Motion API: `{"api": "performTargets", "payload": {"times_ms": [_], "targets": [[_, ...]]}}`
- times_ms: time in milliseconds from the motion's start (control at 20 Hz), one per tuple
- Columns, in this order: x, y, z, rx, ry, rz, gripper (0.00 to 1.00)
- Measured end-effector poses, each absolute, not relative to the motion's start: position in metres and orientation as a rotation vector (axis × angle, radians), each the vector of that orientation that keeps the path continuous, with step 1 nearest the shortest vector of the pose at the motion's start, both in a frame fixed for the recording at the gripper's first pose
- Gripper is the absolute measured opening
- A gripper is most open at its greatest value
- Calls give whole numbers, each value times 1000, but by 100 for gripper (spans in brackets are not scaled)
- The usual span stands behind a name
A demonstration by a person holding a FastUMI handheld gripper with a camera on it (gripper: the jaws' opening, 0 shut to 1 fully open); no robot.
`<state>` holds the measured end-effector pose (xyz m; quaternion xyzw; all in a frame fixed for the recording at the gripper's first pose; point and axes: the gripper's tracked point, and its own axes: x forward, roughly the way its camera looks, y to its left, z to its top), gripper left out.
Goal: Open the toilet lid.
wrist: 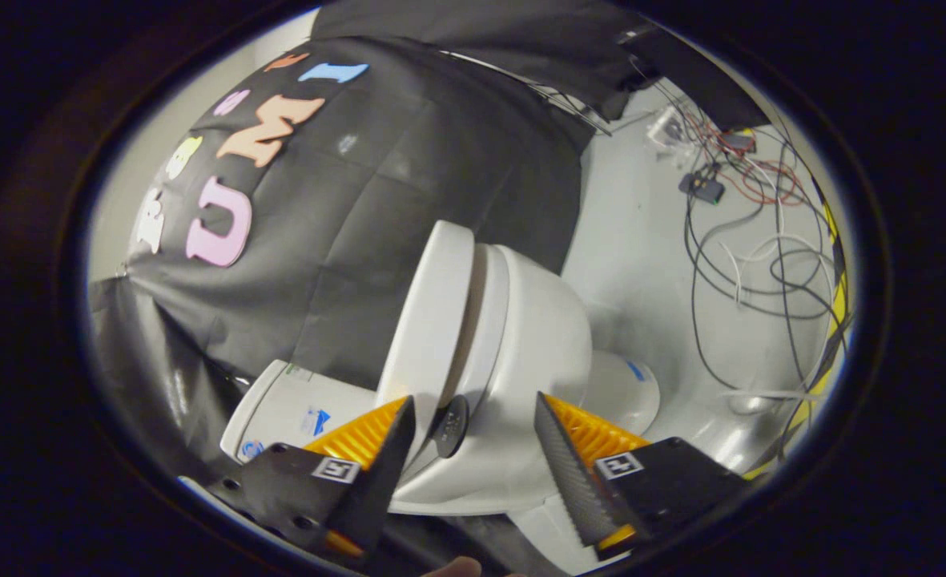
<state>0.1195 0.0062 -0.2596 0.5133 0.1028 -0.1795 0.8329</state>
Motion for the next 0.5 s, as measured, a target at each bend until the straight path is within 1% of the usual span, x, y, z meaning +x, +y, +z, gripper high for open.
{"api": "performTargets", "payload": {"times_ms": [100,150,200,300,500], "targets": [[124,10,-261,1193,185,-366,69],[136,11,-256,1305,121,-337,69],[138,20,-234,1385,49,-284,46],[138,23,-233,1343,64,-281,1],[135,24,-233,1240,175,-307,1]]}}
